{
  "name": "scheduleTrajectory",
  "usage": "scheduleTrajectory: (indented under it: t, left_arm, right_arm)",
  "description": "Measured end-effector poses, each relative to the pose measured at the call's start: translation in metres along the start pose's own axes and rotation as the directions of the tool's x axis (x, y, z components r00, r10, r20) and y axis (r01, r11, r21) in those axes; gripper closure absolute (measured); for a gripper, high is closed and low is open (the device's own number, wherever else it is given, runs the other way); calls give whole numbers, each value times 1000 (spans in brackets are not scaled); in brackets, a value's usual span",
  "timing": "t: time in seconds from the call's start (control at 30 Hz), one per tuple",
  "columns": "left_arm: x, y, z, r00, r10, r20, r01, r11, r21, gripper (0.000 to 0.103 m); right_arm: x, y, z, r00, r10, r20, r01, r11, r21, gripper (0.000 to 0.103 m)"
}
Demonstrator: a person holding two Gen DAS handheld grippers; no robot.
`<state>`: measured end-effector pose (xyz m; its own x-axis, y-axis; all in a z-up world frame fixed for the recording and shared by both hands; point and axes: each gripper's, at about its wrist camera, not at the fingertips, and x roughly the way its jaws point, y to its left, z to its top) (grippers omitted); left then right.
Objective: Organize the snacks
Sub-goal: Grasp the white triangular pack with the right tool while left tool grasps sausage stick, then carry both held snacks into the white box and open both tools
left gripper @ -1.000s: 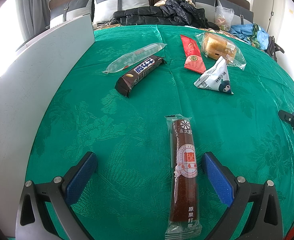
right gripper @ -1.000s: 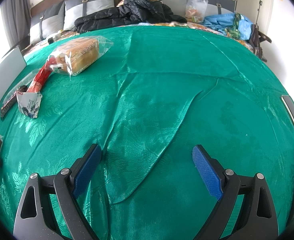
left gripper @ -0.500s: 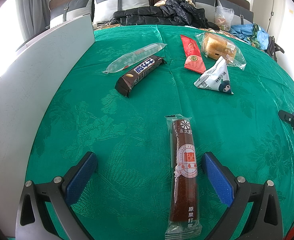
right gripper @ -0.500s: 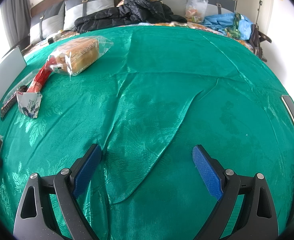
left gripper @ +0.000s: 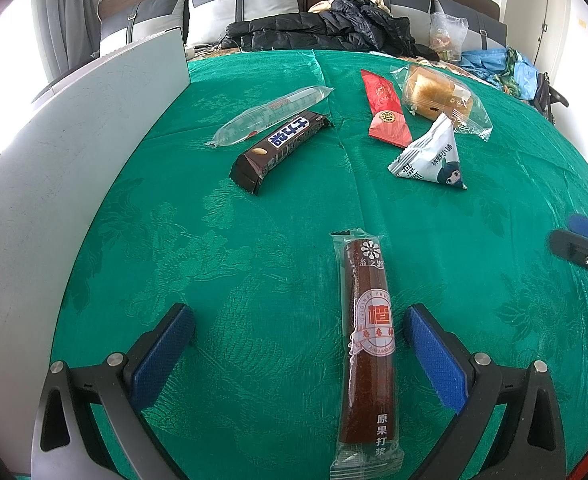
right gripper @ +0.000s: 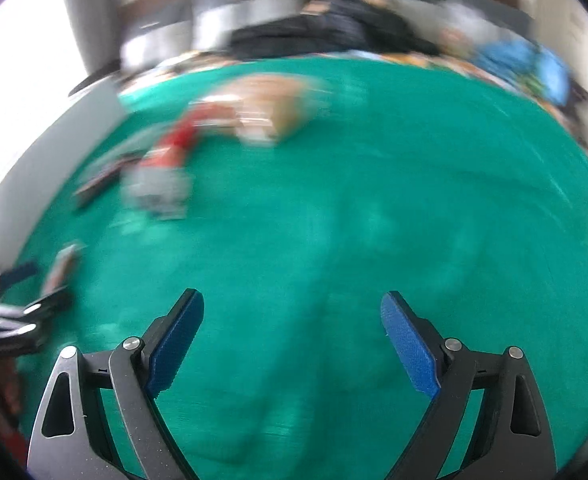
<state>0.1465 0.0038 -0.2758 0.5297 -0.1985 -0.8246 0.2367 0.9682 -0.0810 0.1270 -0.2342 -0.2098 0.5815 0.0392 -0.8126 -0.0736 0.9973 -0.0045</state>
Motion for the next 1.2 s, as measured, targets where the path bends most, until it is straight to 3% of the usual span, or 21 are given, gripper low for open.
scheduleTrajectory:
  t: [0.13, 0.37, 0.4, 0.47, 0.73, 0.83, 0.9, 0.93, 0.97, 1.03, 1.2]
  left_arm:
    - [0, 0, 0, 1000, 0, 0, 0, 1000, 0, 0]
    - [0, 0, 0, 1000, -1, 0, 1, 1000, -1, 0]
    - [0, 0, 0, 1000, -1, 1, 1, 1000, -1, 0]
    - [0, 0, 0, 1000, 0, 0, 0, 1000, -1, 0]
    - [0, 0, 0, 1000, -1, -4, 1, 1000, 1, 0]
    - [-1, -3, 2, 997, -11, -70, 12, 1000, 12, 1]
    - [-6, -12, 3, 995, -27, -94, 32, 999, 45, 12]
    - [-12, -18, 3, 996, -38, -79, 44, 997, 69, 44]
    - [-17, -25, 3, 996, -46, -78, 53, 994, 94, 87]
    - [-19, -31, 5, 994, -44, -99, 55, 992, 113, 86]
    - [-45, -16, 5, 977, -206, -60, 205, 978, -29, 86]
  right_arm:
    - [25, 56, 32, 997, 81, -19, -82, 992, -100, 12]
    - [89, 109, 82, 993, 54, -107, -69, 987, -147, 13]
    - [90, 108, 84, 992, 64, -104, -79, 987, -141, 21]
    - [92, 108, 86, 991, 64, -115, -79, 987, -137, 55]
    - [47, 75, 66, 991, 123, -58, -126, 991, -50, 56]
    - [11, 55, 50, 990, 137, -13, -137, 990, -7, 56]
    - [-8, 42, 37, 990, 139, 2, -139, 990, 27, 56]
    - [-18, 33, 27, 990, 144, 5, -144, 988, 52, 56]
    - [-27, 25, 17, 989, 150, 8, -150, 985, 81, 56]
    - [-37, 14, 2, 988, 153, 11, -153, 982, 115, 56]
    - [-65, 1, -28, 989, 146, 23, -148, 976, 160, 56]
